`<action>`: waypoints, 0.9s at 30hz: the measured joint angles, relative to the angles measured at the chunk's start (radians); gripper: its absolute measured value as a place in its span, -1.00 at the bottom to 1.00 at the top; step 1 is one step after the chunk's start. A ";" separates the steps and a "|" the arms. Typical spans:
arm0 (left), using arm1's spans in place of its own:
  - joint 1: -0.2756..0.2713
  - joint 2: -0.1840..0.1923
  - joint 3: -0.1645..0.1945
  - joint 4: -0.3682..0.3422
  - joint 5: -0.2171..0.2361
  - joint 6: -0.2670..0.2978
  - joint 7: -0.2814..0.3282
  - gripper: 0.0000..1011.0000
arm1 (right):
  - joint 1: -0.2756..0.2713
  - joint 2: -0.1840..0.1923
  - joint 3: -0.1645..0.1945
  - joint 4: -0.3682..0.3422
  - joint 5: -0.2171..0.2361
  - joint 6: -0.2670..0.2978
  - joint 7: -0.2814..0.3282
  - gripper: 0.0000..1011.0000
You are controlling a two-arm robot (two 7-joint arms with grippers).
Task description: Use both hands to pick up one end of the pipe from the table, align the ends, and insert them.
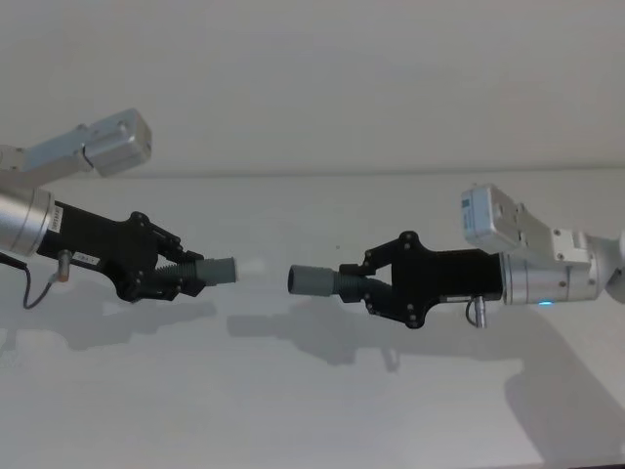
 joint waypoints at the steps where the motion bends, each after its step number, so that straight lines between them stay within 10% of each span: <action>1: 0.000 0.000 0.000 0.000 0.000 0.000 0.000 -0.36 | 0.004 -0.004 -0.004 0.007 0.000 -0.003 0.001 -0.57; 27: -0.006 0.001 0.007 0.009 -0.017 -0.010 -0.012 -0.36 | 0.046 -0.031 -0.039 0.074 -0.003 -0.031 0.008 -0.57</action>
